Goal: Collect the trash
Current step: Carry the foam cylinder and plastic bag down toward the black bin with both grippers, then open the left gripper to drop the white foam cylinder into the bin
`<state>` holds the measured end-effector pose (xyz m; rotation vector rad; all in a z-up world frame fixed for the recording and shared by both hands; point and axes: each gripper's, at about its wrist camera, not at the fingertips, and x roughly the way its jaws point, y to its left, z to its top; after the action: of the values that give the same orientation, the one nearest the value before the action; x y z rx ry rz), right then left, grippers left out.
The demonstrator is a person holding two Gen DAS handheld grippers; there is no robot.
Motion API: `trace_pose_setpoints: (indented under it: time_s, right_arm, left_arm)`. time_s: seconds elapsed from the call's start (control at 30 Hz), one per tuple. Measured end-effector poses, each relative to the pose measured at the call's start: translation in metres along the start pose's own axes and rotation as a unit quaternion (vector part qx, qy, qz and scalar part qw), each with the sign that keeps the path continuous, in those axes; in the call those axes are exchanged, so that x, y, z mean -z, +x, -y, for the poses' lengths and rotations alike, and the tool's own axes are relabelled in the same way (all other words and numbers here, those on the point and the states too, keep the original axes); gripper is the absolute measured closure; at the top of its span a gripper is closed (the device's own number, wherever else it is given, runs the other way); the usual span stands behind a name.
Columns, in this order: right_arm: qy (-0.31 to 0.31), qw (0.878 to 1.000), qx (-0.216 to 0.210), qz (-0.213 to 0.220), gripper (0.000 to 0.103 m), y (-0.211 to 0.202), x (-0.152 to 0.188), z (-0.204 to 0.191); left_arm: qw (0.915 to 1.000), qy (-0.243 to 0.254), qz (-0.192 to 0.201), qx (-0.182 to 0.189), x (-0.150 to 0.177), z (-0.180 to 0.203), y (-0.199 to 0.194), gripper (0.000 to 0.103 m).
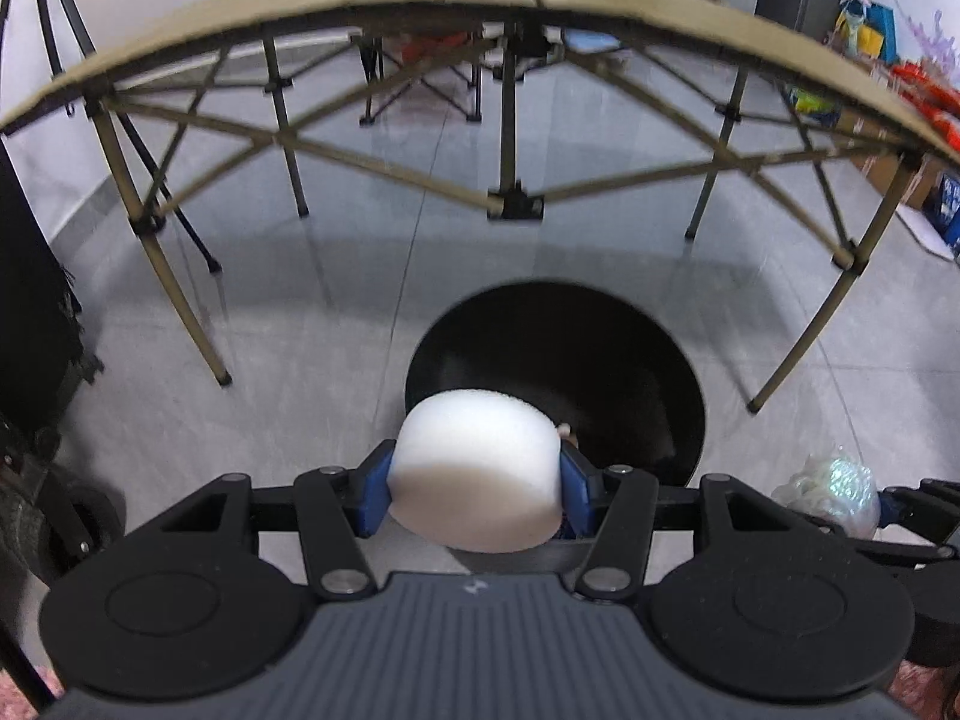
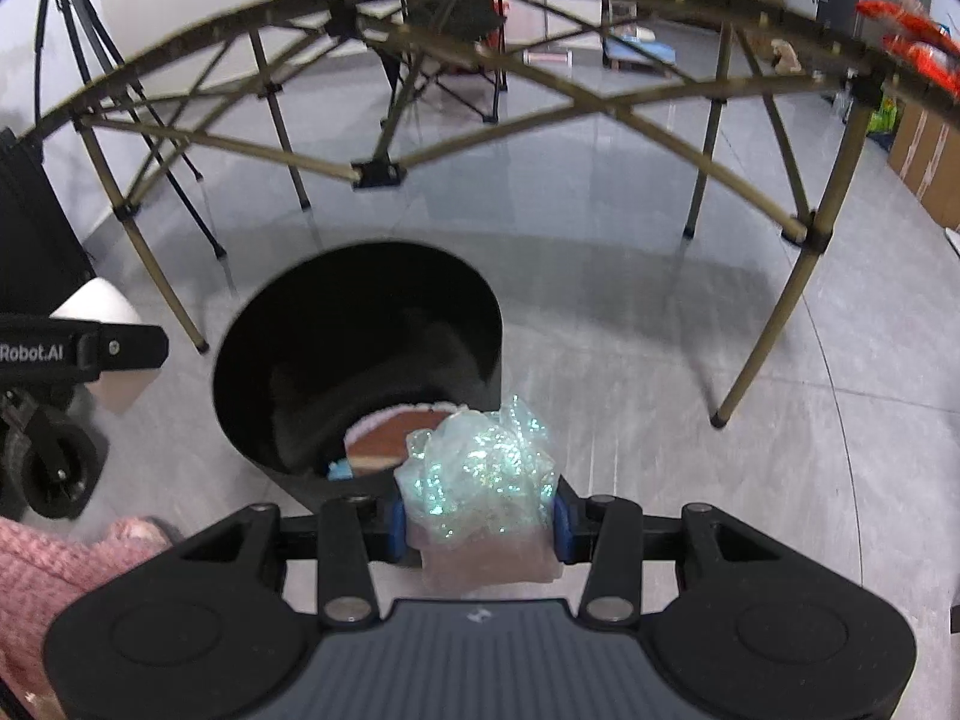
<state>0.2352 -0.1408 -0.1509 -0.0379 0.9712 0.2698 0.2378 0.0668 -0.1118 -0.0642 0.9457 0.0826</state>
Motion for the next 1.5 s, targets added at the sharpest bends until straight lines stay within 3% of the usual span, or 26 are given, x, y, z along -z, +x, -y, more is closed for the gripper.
trace_pose_setpoints:
  time_s: [0.27,0.5,1.1,1.5]
  right_arm:
    - [0.005,0.999,0.009,-0.038,0.061,0.034,0.006,0.005]
    - [0.004,0.999,0.005,-0.054,0.061,0.050,0.005,0.006]
    - [0.031,0.998,0.015,-0.061,0.061,0.056,0.010,0.027]
    - [0.049,0.997,0.029,-0.056,0.061,0.055,0.013,0.043]
  left_arm:
    - [0.9982,-0.001,-0.060,-0.003,0.008,-0.006,0.044,0.047]
    - [0.9967,-0.006,-0.080,-0.006,0.008,-0.008,0.056,0.047]
    - [0.9955,-0.004,-0.094,-0.012,0.002,0.006,0.060,0.047]
    - [0.9966,-0.014,-0.081,-0.002,-0.017,0.024,0.057,0.047]
